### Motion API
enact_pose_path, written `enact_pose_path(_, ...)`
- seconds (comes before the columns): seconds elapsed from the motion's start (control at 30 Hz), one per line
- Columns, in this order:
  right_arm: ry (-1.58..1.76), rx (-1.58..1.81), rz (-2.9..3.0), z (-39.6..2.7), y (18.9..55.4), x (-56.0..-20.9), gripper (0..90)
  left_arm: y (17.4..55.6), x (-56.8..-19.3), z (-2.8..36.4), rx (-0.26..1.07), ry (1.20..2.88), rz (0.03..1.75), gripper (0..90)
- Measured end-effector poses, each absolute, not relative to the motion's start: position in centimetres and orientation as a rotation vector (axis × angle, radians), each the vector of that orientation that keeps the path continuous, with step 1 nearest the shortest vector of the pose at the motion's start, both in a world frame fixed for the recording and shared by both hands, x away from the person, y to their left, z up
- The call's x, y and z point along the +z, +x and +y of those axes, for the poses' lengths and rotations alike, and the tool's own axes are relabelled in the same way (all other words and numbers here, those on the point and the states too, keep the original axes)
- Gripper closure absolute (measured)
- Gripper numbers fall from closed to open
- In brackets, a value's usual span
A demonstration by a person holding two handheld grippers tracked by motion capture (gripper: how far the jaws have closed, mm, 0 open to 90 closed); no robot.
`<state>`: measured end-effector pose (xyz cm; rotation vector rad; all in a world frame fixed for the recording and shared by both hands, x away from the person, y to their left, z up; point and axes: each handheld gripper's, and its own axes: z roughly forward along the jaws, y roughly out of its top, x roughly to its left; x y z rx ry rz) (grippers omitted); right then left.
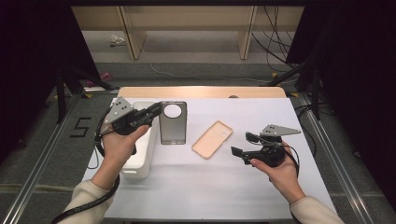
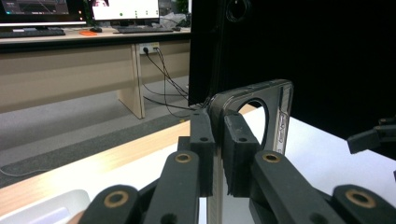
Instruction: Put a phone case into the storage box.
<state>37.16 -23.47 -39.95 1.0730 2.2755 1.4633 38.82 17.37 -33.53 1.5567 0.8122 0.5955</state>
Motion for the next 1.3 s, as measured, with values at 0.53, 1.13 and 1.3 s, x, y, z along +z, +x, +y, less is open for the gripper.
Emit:
enact_pose_path(0.53,1.092,1.466,2.248,-24.8,36.7,-40.0,16.7,40.1,-31.8,20.2,0.649,1.539,0.814,83.4)
enact_pose_path(1.13,1.113,1.458,2.242,-25.2,36.8,-40.1,16.8,42.0,-31.0,22.5,0.705,1.562,0.813,83.4)
enact_pose_path(1.3,1.114,1.455,2.242,-25.2,36.8,-40.2,16.8,42.5,-30.9,23.1,0.731,1.569,0.806,83.5)
